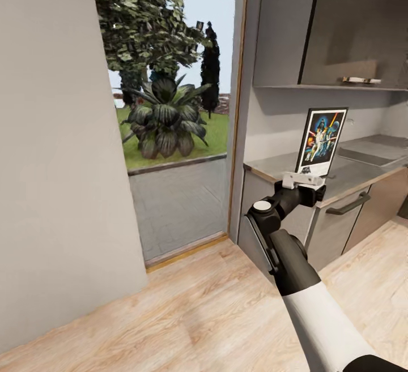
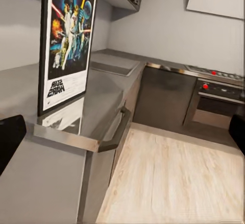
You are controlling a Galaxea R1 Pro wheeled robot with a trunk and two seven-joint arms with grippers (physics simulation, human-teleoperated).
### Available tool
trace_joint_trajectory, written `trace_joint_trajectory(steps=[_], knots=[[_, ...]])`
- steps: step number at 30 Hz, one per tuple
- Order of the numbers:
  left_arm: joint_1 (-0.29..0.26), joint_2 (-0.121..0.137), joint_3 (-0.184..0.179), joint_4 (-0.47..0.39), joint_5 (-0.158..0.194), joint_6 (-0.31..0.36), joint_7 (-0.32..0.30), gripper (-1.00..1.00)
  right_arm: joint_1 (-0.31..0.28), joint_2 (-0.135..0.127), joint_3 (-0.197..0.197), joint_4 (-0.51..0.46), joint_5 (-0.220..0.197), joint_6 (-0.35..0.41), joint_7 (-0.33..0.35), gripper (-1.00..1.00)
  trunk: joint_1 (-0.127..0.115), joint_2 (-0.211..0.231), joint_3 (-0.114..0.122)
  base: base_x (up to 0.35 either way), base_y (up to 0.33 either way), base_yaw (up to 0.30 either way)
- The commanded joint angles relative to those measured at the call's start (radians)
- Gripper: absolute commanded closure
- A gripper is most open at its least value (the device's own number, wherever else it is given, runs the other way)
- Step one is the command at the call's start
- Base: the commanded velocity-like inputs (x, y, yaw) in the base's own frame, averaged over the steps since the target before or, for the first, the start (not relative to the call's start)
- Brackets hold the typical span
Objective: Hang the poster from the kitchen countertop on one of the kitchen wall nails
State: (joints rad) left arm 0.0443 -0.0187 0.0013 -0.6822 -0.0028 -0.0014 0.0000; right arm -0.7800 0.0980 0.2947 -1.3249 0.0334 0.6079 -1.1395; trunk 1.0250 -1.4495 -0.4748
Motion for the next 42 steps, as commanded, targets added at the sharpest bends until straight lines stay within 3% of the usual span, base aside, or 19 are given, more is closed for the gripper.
trace_joint_trajectory(steps=[1,21,42], knots=[[0.001,0.000,0.000,-0.002,0.000,0.000,0.000,-1.00,-0.001,0.000,0.000,0.001,0.003,0.010,-0.002,-1.00,0.000,0.000,0.000,0.000,0.000,-0.086],[0.000,-0.001,0.000,0.000,0.000,0.001,0.003,-1.00,0.010,0.002,0.003,0.034,-0.003,-0.017,0.003,-1.00,0.000,0.000,0.000,0.215,0.000,-0.004],[0.001,0.000,0.003,-0.002,0.001,0.000,0.002,-1.00,0.010,0.002,0.003,0.050,-0.004,-0.020,0.004,-1.00,0.000,0.000,0.000,0.130,-0.038,0.000]])
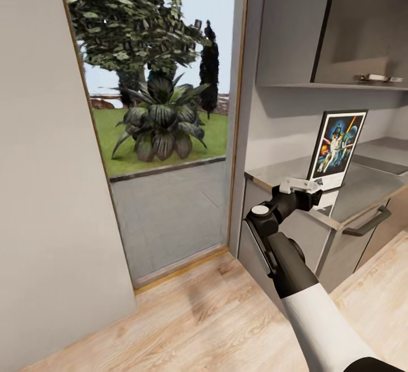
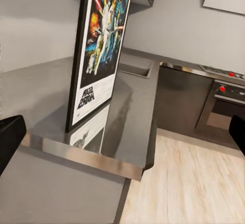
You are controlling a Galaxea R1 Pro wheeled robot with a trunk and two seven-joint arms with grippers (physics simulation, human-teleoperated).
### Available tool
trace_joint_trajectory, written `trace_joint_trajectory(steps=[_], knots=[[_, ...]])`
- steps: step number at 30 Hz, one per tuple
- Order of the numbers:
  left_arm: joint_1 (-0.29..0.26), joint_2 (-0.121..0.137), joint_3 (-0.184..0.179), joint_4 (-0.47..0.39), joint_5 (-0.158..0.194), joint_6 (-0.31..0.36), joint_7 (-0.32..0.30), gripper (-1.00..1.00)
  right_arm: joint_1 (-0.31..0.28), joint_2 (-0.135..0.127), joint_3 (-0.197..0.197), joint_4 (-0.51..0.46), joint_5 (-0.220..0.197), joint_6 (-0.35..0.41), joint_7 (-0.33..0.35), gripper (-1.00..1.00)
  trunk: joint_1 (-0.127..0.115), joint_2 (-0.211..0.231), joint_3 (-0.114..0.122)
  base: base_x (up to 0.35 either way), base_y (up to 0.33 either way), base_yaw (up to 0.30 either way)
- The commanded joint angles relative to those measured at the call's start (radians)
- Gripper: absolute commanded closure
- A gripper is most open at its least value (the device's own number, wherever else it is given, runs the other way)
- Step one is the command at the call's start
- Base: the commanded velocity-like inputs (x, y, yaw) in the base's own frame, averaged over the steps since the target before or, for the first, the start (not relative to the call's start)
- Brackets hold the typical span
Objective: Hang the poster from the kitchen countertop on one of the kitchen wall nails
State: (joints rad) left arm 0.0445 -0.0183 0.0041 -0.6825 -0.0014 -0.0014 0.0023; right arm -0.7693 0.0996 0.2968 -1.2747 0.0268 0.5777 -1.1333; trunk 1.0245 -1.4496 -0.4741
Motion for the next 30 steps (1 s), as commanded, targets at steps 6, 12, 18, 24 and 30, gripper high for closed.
trace_joint_trajectory(steps=[6,12,18,24,30], knots=[[0.000,0.000,0.001,-0.002,0.000,0.000,0.000,-1.00,-0.001,0.000,0.001,0.000,0.003,0.010,-0.003,-1.00,0.000,0.000,-0.001,0.154,-0.002,0.000],[0.000,0.000,0.001,-0.001,0.000,0.000,0.001,-1.00,-0.001,0.000,0.001,0.000,0.002,0.010,-0.003,-1.00,0.000,0.000,-0.001,0.081,0.000,0.000],[0.000,0.000,0.001,-0.001,0.000,0.000,0.001,-1.00,-0.001,0.000,0.001,0.000,0.002,0.010,-0.003,-1.00,0.000,0.000,-0.001,0.229,-0.015,0.000],[0.000,0.000,0.001,-0.001,0.000,0.001,0.002,-1.00,-0.001,0.001,0.001,0.000,0.002,0.010,-0.003,-1.00,0.000,0.000,-0.001,0.108,-0.039,0.000],[0.000,0.000,0.001,-0.002,0.000,0.002,0.003,-1.00,-0.001,0.001,0.001,0.000,0.002,0.010,-0.003,-1.00,0.000,0.000,-0.001,0.210,-0.176,0.000]])
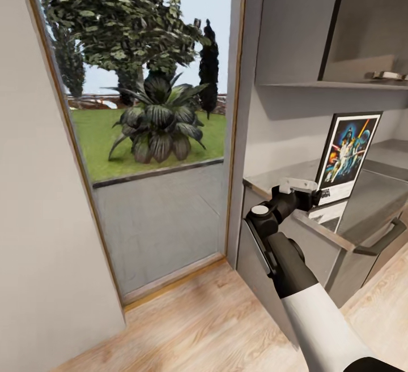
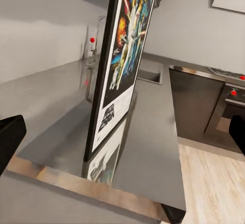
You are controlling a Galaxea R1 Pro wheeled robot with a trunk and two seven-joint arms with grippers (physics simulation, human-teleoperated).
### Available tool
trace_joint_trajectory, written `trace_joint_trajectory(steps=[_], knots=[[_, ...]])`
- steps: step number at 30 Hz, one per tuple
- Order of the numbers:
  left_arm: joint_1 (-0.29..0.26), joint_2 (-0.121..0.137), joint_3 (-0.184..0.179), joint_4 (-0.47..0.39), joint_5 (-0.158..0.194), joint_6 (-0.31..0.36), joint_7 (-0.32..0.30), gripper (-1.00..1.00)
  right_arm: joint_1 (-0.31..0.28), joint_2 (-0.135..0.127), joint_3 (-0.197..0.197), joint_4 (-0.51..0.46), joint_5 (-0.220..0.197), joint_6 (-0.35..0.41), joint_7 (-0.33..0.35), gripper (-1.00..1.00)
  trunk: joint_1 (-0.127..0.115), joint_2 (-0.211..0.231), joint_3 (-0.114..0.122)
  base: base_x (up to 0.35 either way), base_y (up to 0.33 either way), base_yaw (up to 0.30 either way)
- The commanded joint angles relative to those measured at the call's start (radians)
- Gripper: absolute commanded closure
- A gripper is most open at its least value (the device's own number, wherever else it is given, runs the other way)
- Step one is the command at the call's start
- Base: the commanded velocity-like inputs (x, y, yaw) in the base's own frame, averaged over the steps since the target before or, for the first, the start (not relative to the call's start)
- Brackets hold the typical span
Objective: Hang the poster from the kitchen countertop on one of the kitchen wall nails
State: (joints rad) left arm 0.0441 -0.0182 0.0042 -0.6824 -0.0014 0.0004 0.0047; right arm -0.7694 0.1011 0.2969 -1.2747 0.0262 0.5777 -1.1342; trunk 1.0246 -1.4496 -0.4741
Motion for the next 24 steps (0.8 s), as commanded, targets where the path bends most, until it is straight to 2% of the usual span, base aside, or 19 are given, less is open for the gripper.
trace_joint_trajectory(steps=[1,11,24], knots=[[0.000,0.000,0.000,-0.002,0.000,0.000,0.000,-1.00,-0.001,0.000,0.001,0.000,0.002,0.010,-0.002,-1.00,0.000,0.000,-0.001,0.144,-0.124,0.000],[0.000,0.000,0.002,-0.002,0.000,-0.001,0.001,-1.00,0.001,-0.001,0.001,0.016,-0.010,-0.071,-0.004,-1.00,0.000,0.000,-0.001,0.110,-0.102,0.000],[0.001,0.000,0.002,-0.002,0.000,-0.001,0.001,-1.00,0.001,-0.001,0.001,0.049,-0.012,-0.090,-0.002,-1.00,0.000,0.000,-0.001,0.092,-0.081,0.000]])
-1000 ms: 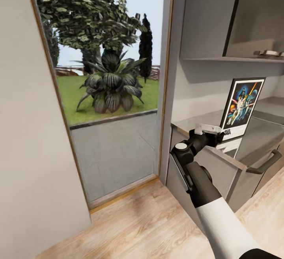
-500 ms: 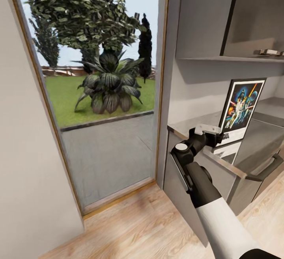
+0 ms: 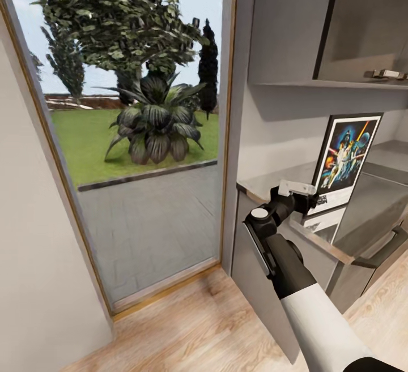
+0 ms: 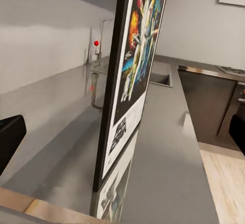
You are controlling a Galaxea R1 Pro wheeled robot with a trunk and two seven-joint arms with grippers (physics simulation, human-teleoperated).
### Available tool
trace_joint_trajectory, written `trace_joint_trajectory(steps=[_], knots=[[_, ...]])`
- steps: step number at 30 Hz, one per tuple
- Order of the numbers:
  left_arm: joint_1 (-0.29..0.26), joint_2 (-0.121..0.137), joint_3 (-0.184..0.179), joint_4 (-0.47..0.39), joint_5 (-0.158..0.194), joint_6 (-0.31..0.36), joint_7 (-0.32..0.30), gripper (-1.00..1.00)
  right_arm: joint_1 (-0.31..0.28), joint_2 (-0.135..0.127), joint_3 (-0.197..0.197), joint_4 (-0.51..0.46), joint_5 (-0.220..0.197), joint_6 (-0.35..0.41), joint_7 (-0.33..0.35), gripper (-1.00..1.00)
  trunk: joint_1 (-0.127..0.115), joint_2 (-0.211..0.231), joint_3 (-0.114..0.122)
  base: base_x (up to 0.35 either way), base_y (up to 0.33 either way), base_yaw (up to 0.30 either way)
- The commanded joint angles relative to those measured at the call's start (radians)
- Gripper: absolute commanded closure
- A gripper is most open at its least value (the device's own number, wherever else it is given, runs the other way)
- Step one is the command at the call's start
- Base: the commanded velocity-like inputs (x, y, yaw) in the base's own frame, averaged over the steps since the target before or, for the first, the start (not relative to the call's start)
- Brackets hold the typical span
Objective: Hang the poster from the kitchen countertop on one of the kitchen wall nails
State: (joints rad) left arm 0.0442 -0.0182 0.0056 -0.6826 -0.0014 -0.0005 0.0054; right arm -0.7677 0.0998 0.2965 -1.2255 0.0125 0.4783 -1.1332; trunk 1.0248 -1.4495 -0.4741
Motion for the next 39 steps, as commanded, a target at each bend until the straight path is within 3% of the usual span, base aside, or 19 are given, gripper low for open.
trace_joint_trajectory(steps=[1,11,17,28,33,39], knots=[[0.000,0.000,0.001,-0.002,0.000,0.000,0.000,-1.00,-0.001,0.000,0.001,0.000,0.001,0.010,-0.004,-1.00,0.000,0.000,-0.001,0.071,-0.063,0.000],[0.000,0.001,0.001,-0.002,0.000,-0.001,0.000,-1.00,-0.001,0.000,0.000,0.014,-0.006,0.004,-0.003,-1.00,0.000,0.000,-0.001,0.042,-0.037,0.000],[0.001,0.001,0.002,-0.003,0.000,0.000,0.001,-1.00,-0.001,-0.001,0.000,0.071,-0.023,-0.072,-0.003,-1.00,0.000,0.000,-0.001,0.146,-0.143,0.000],[0.000,0.001,0.002,-0.003,0.000,-0.001,0.000,-1.00,-0.001,-0.002,-0.003,0.114,-0.029,-0.101,-0.004,-1.00,0.000,0.000,-0.001,0.032,-0.031,0.000],[0.000,0.001,0.002,-0.003,0.000,-0.001,0.000,-1.00,-0.001,-0.002,-0.003,0.115,-0.093,-0.109,-0.004,-1.00,0.000,0.000,-0.001,0.001,-0.001,0.000],[0.001,0.001,0.002,-0.003,0.000,-0.001,0.000,-1.00,-0.001,-0.003,-0.004,0.148,-0.137,-0.174,-0.004,-1.00,0.000,0.000,-0.001,0.000,0.000,0.000]])
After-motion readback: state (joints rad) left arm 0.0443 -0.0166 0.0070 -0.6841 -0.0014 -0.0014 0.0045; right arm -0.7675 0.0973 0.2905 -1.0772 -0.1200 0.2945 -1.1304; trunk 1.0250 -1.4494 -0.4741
